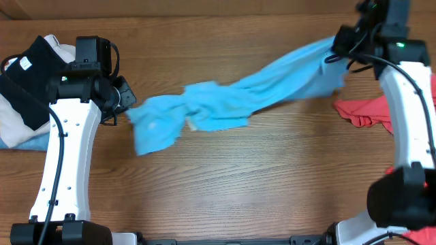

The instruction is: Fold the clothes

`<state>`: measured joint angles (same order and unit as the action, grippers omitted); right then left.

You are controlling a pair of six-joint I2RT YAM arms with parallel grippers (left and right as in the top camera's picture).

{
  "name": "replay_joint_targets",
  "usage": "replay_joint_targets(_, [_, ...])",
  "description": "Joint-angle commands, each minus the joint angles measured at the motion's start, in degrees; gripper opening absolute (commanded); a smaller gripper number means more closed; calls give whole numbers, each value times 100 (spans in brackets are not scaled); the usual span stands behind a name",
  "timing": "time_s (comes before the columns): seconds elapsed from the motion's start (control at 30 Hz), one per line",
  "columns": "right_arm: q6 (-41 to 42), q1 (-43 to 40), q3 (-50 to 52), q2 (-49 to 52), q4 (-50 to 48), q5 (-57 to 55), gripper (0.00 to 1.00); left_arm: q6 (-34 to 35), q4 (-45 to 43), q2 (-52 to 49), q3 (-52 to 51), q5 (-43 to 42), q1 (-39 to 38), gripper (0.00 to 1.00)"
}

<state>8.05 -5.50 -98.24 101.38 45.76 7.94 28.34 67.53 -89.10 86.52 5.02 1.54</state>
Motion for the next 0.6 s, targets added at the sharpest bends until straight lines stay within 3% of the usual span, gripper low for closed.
replay_joint_targets(0.0, [142, 0, 35, 341, -4, -168, 14, -4, -20, 9, -22, 2, 31, 4])
replay_joint_targets(0.1, [140, 0, 37, 651, 120, -170, 31, -2, -22, 9, -22, -20, 31, 5])
replay_joint_targets(0.43, [136, -2, 39, 1292, 879, -190, 35, -7, 509, -120, -66, -317, -192, 9])
replay_joint_targets(0.47, [138, -2, 37, 1285, 883, -190, 36, -4, 529, -153, -120, -319, -264, 12])
replay_joint_targets(0.53, [136, -2, 37, 1285, 905, -190, 39, -4, 437, -229, -319, -319, -459, 42])
replay_joint_targets(0.57, [136, -2, 37, 1285, 922, -188, 40, -4, 352, -264, -444, -317, -557, 50])
